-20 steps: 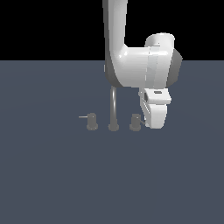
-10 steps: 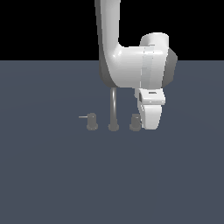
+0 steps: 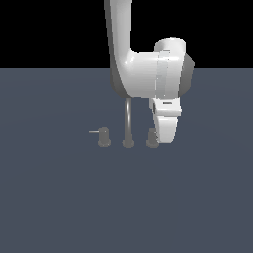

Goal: Turn on the faucet by rotating a designated handle.

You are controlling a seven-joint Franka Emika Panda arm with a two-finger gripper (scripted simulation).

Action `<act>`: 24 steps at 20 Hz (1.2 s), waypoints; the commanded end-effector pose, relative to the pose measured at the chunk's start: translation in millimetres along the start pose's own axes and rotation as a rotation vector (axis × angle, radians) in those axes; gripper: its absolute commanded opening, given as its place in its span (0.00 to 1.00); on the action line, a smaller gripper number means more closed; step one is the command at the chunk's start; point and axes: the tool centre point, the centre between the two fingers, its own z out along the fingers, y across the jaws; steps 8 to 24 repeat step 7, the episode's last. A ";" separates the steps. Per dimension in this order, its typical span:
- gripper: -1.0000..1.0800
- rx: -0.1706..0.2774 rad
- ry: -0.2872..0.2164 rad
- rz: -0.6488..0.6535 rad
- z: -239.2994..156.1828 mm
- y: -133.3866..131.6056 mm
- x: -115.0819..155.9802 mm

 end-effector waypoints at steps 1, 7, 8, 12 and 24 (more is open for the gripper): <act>0.00 0.004 -0.013 -0.047 -0.5 -11.0 -35.3; 0.00 0.004 -0.021 -0.077 -0.9 -25.3 -64.5; 0.00 0.004 -0.021 -0.077 -0.9 -25.3 -64.5; 0.00 0.004 -0.021 -0.077 -0.9 -25.3 -64.5; 0.00 0.004 -0.021 -0.077 -0.9 -25.3 -64.5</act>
